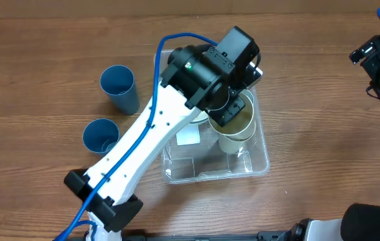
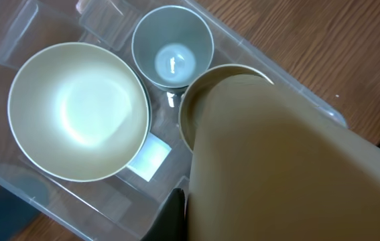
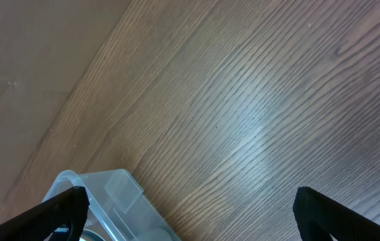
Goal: Pack container
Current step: 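Insert the second beige cup into the first beige cup, release, then grasp a dark blue tall cup with the left gripper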
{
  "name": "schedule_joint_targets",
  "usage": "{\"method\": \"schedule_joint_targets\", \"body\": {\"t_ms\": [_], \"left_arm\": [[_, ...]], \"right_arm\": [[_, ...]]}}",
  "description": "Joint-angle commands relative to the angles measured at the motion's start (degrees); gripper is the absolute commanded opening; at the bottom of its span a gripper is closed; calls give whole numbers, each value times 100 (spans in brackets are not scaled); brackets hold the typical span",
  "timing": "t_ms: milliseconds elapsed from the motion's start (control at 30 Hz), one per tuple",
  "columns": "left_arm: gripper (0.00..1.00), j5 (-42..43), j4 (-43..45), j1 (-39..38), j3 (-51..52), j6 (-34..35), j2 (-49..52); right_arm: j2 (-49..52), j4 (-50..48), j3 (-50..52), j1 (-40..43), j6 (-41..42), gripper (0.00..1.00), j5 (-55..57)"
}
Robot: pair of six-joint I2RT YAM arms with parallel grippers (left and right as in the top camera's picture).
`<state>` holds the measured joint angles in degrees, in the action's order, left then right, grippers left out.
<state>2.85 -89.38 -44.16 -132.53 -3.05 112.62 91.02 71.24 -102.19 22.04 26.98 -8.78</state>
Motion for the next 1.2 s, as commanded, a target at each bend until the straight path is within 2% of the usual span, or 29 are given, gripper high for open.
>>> {"method": "schedule_joint_targets", "body": {"t_ms": [0,100,133,167,267,333,433,500,600,667,733,800,933,1067,1167], "left_arm": [[5,-50,-7,-13,-109,-109,192],[13,-44,24,-13,-109,-107,323],[20,-42,37,-13,-107,-107,343],[22,-28,70,-13,-109,-103,361],[42,-101,157,-13,-175,-68,323],[45,-496,63,39,-387,468,260],[47,-564,-184,256,-817,848,98],[51,-870,-426,546,-1202,1185,-57],[66,-1499,-743,1241,-1602,1661,-323],[73,-1502,-741,1832,-1606,1705,-514],[75,-1375,-741,2538,-1606,1816,-588],[75,-861,-741,3329,-1582,1790,-531],[71,31,-741,4345,-1366,1331,-175],[62,579,-741,4629,-1001,898,345],[57,544,-739,4640,-595,750,688]], "right_arm": [[-46,-20,-31,0,28,100,13],[-46,-20,-31,0,31,100,13],[-46,-20,-31,0,28,100,13],[-46,-20,-31,0,28,100,13],[-46,-20,-31,0,28,100,13],[-46,-20,-31,0,28,100,13],[-46,-20,-31,0,28,100,13],[-46,-20,-31,0,28,100,13],[-46,-20,-31,0,28,100,13],[-46,-20,-31,0,28,100,13],[-46,-20,-31,0,28,100,13],[-46,-20,-31,0,28,100,13],[-46,-20,-31,0,31,100,13],[-46,-20,-31,0,28,100,13],[-46,-20,-31,0,28,100,13]]}}
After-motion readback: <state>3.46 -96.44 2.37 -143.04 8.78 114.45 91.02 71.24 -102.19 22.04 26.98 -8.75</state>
